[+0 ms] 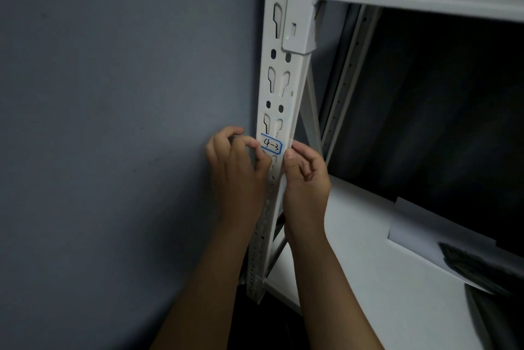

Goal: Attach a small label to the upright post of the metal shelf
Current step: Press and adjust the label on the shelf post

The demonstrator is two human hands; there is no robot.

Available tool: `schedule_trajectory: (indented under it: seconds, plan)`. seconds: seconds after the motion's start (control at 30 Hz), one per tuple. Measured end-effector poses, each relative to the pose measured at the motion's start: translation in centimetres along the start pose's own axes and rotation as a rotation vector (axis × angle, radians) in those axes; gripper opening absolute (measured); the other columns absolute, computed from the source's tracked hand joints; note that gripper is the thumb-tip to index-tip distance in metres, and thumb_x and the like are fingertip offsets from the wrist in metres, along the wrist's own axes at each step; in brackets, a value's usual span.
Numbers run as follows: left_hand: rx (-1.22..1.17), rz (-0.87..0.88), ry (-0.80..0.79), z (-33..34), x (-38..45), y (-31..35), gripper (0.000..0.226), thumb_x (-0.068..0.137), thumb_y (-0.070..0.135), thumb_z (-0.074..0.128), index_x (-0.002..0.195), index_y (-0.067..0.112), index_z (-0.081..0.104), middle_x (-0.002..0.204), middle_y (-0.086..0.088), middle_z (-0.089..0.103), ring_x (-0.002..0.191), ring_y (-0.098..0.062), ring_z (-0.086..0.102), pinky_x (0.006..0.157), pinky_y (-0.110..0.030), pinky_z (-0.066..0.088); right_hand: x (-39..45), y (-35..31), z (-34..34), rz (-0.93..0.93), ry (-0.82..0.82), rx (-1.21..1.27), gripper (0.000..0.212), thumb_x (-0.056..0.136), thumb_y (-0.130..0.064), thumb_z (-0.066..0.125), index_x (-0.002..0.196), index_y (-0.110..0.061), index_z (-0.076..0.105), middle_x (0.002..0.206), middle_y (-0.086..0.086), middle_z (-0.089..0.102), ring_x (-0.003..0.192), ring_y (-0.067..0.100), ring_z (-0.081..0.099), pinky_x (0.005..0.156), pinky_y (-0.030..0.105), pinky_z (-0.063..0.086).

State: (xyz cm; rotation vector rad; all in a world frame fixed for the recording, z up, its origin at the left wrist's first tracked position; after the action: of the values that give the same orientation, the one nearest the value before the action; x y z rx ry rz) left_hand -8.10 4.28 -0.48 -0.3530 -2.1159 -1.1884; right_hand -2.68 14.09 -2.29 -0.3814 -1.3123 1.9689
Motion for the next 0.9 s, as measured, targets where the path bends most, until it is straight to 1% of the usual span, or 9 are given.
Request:
schedule_trajectory:
  seconds: [0.07, 0.2, 0.33, 0.43, 0.5, 0.6, 0.67, 0.8, 0.9]
  plan:
    - [-0.003, -0.01, -0.01, 0.06, -0.04, -0.09, 0.005, 0.08, 0.014, 0.065, 0.081, 0.011, 0.06, 0.115, -0.008, 0.053, 0.109, -0.022, 0.041, 0.076, -0.02, 0.033, -0.05, -0.03, 0.04, 0.001, -0.004, -0.003, 0.015, 0.093, -0.004, 0.056, 0.108, -0.006, 0.058, 0.103, 0.008, 0.069, 0.088, 0.005, 0.07, 0.068, 0.015, 0.054]
    - [0.001, 0.003, -0.001, -0.09, -0.05, -0.01, 0.006, 0.08, 0.013, 0.065, 0.081, 0.009, 0.061, 0.113, -0.01, 0.055, 0.106, -0.023, 0.043, 0.074, -0.021, 0.034, -0.06, -0.04, -0.01, 0.0, -0.009, 0.001, 0.014, 0.093, -0.004, 0.056, 0.107, -0.007, 0.058, 0.103, 0.009, 0.069, 0.089, 0.006, 0.07, 0.068, 0.015, 0.054]
    - [-0.021, 0.017, -0.004, -0.1, -0.19, -0.35, 0.006, 0.08, 0.013, 0.065, 0.082, 0.009, 0.061, 0.11, -0.01, 0.055, 0.102, -0.017, 0.04, 0.073, -0.013, 0.029, -0.08, -0.16, 0.04, 0.004, -0.022, -0.004, 0.015, 0.094, -0.004, 0.056, 0.108, -0.005, 0.058, 0.098, 0.001, 0.069, 0.086, 0.004, 0.07, 0.067, 0.015, 0.054]
    - [-0.051, 0.006, -0.004, -0.19, -0.32, -0.73, 0.007, 0.082, 0.015, 0.064, 0.083, 0.009, 0.061, 0.11, -0.009, 0.055, 0.101, -0.01, 0.036, 0.072, -0.01, 0.031, -0.02, -0.18, 0.06, 0.003, -0.024, -0.001, 0.015, 0.093, -0.005, 0.056, 0.109, -0.005, 0.058, 0.097, -0.001, 0.069, 0.089, 0.005, 0.07, 0.07, 0.017, 0.056]
    - [-0.062, 0.004, -0.002, -0.35, -0.3, -0.89, 0.008, 0.082, 0.018, 0.062, 0.084, 0.011, 0.061, 0.11, -0.008, 0.053, 0.102, -0.005, 0.032, 0.073, -0.006, 0.031, -0.05, -0.18, 0.08, 0.003, -0.028, -0.01, 0.017, 0.093, -0.005, 0.056, 0.11, -0.003, 0.058, 0.095, -0.005, 0.069, 0.09, 0.004, 0.069, 0.071, 0.019, 0.056]
    - [-0.062, 0.023, -0.006, -0.51, -0.35, -0.85, 0.01, 0.082, 0.019, 0.065, 0.086, 0.011, 0.061, 0.11, -0.008, 0.053, 0.102, -0.003, 0.03, 0.071, -0.002, 0.031, -0.1, -0.2, 0.01, -0.001, -0.032, -0.021, 0.018, 0.093, -0.006, 0.056, 0.111, -0.003, 0.058, 0.093, -0.009, 0.068, 0.089, 0.001, 0.069, 0.071, 0.018, 0.056]
    - [-0.059, 0.03, -0.002, -0.53, -0.42, -0.8, 0.011, 0.082, 0.019, 0.068, 0.087, 0.01, 0.062, 0.11, -0.009, 0.054, 0.102, -0.005, 0.032, 0.07, -0.003, 0.032, -0.05, -0.17, -0.01, -0.008, -0.024, -0.03, 0.017, 0.093, -0.005, 0.056, 0.11, -0.004, 0.058, 0.096, -0.007, 0.068, 0.089, 0.002, 0.069, 0.071, 0.018, 0.056]
    - [-0.056, 0.044, -0.006, -0.45, -0.38, -0.67, 0.01, 0.082, 0.018, 0.069, 0.086, 0.01, 0.063, 0.108, -0.009, 0.054, 0.101, -0.009, 0.035, 0.079, 0.005, 0.028, -0.07, -0.23, 0.02, -0.01, -0.017, -0.02, 0.015, 0.093, -0.005, 0.056, 0.108, -0.006, 0.058, 0.099, 0.002, 0.069, 0.088, 0.004, 0.069, 0.07, 0.016, 0.055]
    - [-0.046, 0.031, -0.014, -0.42, -0.26, -0.68, 0.009, 0.084, 0.018, 0.067, 0.085, 0.01, 0.063, 0.109, -0.009, 0.054, 0.102, -0.009, 0.034, 0.077, 0.004, 0.029, -0.08, -0.34, 0.07, -0.005, -0.023, 0.013, 0.014, 0.093, -0.003, 0.056, 0.106, -0.006, 0.058, 0.098, 0.005, 0.069, 0.084, 0.003, 0.07, 0.067, 0.014, 0.053]
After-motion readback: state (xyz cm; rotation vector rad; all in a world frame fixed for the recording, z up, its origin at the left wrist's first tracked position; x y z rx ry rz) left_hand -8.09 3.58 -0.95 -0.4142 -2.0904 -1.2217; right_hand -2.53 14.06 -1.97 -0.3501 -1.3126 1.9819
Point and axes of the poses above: each hand's wrist, its own x-axis towards the middle knuckle, its own z-axis out of the palm, y = z × x, the point moved 5 cm from there along x, towards the middle knuckle
